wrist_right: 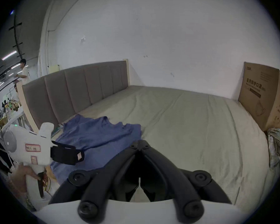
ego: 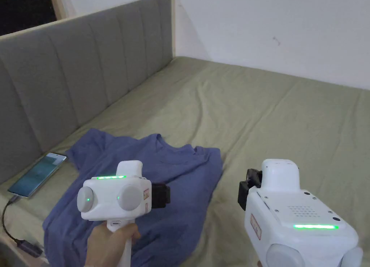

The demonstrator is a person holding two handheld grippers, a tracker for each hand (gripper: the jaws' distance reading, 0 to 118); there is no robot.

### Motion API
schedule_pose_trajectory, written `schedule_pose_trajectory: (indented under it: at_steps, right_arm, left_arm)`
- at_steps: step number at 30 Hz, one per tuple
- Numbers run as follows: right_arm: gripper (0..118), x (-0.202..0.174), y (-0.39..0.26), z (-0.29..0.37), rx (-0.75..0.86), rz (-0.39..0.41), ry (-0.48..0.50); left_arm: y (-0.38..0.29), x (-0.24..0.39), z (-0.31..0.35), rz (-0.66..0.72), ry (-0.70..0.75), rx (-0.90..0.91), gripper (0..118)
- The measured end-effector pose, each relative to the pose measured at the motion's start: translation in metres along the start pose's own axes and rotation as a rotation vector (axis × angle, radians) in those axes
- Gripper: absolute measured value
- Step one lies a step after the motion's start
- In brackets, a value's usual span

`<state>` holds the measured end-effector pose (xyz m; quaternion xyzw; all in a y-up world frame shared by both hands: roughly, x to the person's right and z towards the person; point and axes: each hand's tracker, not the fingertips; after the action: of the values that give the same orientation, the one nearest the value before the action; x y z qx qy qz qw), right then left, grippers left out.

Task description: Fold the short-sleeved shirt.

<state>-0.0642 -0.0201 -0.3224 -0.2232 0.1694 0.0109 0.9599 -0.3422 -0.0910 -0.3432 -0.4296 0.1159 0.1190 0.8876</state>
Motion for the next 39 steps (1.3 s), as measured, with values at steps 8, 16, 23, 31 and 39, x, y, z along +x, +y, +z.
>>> schedule_pose_trajectory:
  at_steps: [8, 16, 23, 31, 39]
  right_arm:
    - [1, 0.015, -0.016, -0.031, -0.089, -0.019, -0.03]
    - [1, 0.024, -0.022, -0.039, -0.114, -0.051, -0.047]
    - [0, 0.045, -0.017, -0.021, -0.107, -0.113, -0.063]
    - [1, 0.066, -0.002, 0.013, -0.038, -0.142, -0.089]
    - [1, 0.112, 0.004, 0.063, 0.046, -0.216, -0.168]
  left_arm:
    - [-0.013, 0.022, -0.052, -0.056, 0.054, -0.159, 111]
    - [0.005, 0.003, -0.058, 0.023, 0.042, -0.136, 27]
    - [0.018, -0.025, -0.044, 0.173, -0.047, -0.158, 3]
    - [0.044, 0.023, 0.039, 0.025, -0.084, -0.035, 3]
    - [0.086, 0.116, 0.149, -0.136, -0.267, 0.188, 3]
